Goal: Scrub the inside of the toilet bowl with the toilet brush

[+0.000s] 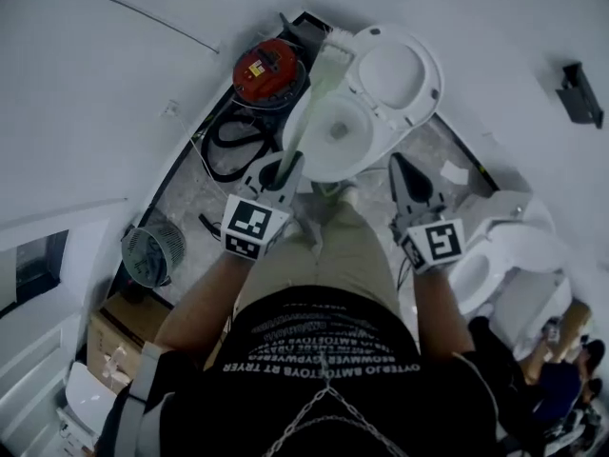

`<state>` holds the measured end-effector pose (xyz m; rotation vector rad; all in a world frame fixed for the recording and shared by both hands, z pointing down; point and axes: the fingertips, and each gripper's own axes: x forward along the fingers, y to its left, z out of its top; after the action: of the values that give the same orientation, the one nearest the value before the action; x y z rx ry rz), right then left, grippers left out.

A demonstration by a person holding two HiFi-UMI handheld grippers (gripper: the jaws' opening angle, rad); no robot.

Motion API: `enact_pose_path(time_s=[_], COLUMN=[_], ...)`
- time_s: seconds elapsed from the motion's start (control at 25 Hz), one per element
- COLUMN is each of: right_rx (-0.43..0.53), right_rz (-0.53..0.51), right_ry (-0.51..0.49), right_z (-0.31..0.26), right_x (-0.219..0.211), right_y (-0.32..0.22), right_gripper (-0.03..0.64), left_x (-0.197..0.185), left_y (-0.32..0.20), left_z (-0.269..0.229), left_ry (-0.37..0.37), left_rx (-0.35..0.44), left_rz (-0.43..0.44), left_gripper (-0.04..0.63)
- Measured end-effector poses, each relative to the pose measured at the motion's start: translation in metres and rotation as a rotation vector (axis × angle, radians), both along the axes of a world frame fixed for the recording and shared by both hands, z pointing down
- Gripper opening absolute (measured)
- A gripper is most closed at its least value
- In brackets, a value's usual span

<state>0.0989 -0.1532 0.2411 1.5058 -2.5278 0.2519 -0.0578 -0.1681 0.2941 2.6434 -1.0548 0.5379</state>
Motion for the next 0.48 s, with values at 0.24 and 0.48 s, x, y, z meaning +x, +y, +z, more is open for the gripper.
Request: enact_pose_path(time_s=[0.24, 0.48], right_rx=[0.066, 0.096], right_rz=[-0.016, 0.001], right_ry=[0.055, 0.090], right_z=[-0.047, -0.072], right_x=[0.001, 0.004], right_y=[0.020, 0.030], right_gripper=[0.002, 0.002], left_x=[-0.015, -0.027], left_y=[0.012, 0.015], left_z=[-0.074, -0.141], left_ry=[0.035, 0.123], left_rx=[0.053, 0.190], left_rz=[-0.024, -0.049], left_gripper=[0.001, 0.001])
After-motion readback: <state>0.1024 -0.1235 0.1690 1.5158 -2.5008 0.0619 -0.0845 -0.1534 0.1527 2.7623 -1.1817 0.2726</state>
